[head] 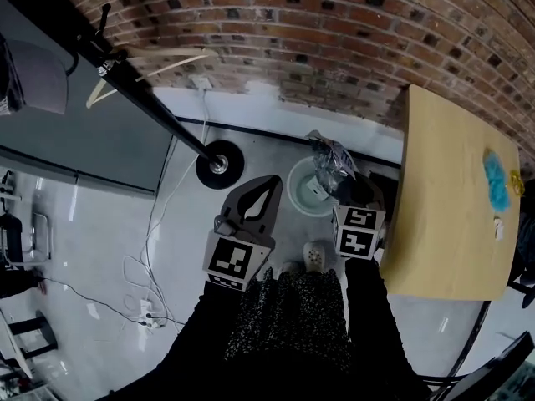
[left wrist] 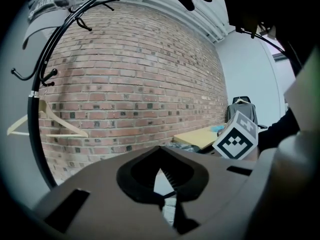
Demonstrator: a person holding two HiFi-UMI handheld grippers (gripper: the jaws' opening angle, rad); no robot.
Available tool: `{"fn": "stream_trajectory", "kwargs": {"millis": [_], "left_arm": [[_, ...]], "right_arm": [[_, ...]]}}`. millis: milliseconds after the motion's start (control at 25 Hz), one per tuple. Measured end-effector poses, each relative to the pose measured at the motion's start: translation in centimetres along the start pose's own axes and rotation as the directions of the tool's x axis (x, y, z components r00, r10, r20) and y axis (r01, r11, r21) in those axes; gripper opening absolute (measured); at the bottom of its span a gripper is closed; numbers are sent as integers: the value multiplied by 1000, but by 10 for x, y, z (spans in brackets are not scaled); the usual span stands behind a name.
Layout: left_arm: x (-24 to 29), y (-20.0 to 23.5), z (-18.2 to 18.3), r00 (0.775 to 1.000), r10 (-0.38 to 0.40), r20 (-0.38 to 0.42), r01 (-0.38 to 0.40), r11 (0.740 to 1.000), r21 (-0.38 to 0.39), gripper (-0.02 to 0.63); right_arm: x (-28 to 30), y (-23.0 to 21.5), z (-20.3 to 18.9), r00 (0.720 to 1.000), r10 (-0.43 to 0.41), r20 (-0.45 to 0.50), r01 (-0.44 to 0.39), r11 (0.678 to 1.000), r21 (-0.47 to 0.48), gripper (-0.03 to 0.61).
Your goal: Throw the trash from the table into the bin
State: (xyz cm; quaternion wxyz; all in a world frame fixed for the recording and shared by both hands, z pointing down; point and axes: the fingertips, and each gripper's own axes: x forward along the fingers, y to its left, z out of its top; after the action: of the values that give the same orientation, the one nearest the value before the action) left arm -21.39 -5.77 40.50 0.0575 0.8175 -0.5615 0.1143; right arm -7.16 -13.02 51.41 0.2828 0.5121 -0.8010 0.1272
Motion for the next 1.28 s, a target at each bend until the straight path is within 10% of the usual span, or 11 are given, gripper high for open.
{"fn": "stream_trajectory", "kwargs": {"millis": [1280], "left_arm": [[70, 19, -92, 990, 116, -79, -121, 991, -54, 6]], "right_arm": [[160, -4, -167, 967, 108, -230, -102, 994, 38, 12]]}}
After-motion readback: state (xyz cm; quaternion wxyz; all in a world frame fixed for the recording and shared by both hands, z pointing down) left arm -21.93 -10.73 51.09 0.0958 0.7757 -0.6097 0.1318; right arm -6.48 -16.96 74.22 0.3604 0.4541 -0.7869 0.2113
